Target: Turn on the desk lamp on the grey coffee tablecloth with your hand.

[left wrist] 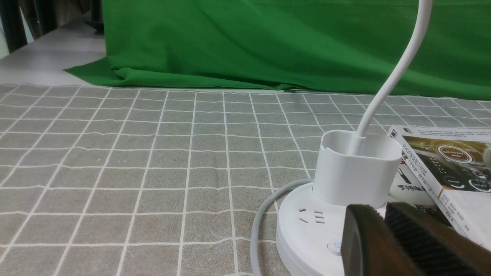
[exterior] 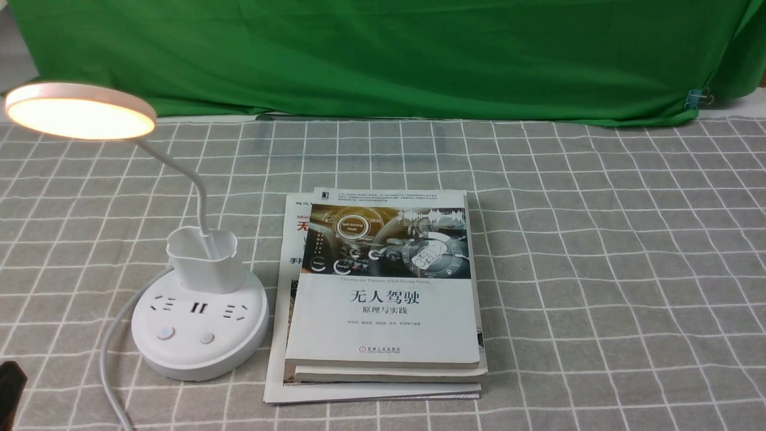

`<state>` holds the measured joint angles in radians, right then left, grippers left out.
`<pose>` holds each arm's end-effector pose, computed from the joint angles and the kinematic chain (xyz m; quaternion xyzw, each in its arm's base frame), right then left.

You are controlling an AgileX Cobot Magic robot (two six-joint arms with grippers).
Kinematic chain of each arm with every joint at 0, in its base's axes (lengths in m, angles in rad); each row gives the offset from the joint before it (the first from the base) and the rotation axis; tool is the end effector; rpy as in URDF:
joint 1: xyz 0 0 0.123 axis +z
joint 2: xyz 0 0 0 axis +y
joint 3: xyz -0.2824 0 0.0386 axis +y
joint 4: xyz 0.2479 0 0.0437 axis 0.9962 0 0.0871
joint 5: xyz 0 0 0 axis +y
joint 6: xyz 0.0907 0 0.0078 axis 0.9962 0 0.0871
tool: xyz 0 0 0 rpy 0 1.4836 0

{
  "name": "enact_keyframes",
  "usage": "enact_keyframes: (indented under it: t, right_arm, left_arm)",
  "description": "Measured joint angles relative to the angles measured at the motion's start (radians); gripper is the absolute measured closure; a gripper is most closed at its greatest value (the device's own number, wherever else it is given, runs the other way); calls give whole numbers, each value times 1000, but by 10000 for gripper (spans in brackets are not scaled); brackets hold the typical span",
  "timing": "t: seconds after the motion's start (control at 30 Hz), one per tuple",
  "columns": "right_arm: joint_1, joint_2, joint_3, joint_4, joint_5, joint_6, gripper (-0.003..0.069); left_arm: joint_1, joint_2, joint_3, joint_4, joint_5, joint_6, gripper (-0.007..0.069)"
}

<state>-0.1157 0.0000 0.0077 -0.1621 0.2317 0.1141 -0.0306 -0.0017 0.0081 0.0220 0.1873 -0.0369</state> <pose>0.0550 -0.0098 0.1897 0.0393 0.7568 -0.0659 0.6491 0.0562 -0.0013 0.1934 0.0043 0.7437 -0.0138 0.6683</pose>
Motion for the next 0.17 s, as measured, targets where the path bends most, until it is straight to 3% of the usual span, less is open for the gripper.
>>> enact_keyframes:
  t: [0.17]
  right_arm:
    - [0, 0, 0, 0, 0, 0, 414]
  left_arm:
    - [0, 0, 0, 0, 0, 0, 561]
